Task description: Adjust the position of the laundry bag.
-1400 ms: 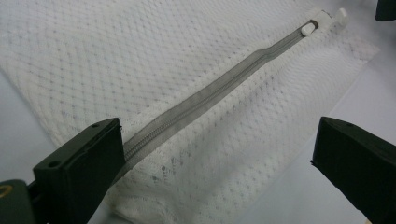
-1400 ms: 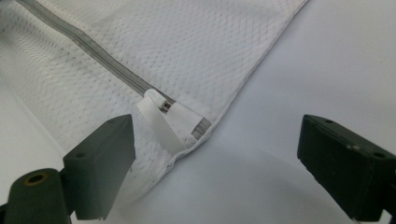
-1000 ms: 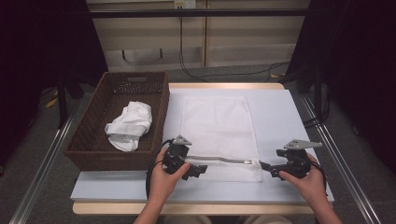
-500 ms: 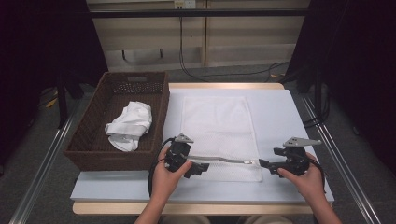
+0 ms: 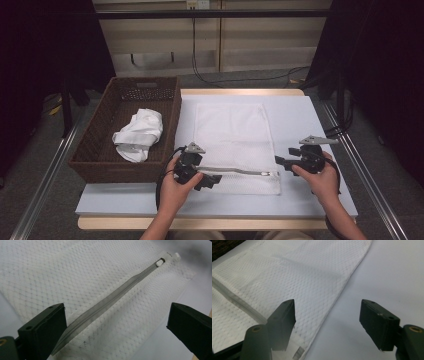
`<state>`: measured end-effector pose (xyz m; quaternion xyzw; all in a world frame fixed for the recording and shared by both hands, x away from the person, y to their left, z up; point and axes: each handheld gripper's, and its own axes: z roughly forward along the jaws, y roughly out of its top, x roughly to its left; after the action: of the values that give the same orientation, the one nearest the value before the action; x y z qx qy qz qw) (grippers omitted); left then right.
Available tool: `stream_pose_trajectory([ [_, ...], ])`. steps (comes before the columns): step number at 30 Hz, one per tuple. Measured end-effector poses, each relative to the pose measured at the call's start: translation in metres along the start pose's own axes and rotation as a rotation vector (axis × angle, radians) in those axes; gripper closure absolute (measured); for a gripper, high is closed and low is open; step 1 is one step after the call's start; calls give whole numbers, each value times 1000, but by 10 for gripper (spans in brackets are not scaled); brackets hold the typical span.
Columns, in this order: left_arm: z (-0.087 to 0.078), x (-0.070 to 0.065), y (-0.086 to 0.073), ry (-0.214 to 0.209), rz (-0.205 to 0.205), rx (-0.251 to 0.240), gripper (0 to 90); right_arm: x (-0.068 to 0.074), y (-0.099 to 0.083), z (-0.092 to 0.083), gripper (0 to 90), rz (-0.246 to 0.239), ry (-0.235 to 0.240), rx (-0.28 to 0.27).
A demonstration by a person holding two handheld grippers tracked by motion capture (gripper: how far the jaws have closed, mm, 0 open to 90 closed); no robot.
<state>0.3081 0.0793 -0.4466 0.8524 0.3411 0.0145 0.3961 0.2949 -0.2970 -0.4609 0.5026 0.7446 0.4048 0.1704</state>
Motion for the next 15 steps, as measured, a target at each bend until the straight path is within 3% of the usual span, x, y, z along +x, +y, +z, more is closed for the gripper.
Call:
stream_pose_trajectory([
  [8,-1,1,-5,-27,23,18,19,-1,21,16,331,27,-32,17],
  [15,-3,1,-6,-15,34,8,19,-3,33,28,394,38,-53,38],
])
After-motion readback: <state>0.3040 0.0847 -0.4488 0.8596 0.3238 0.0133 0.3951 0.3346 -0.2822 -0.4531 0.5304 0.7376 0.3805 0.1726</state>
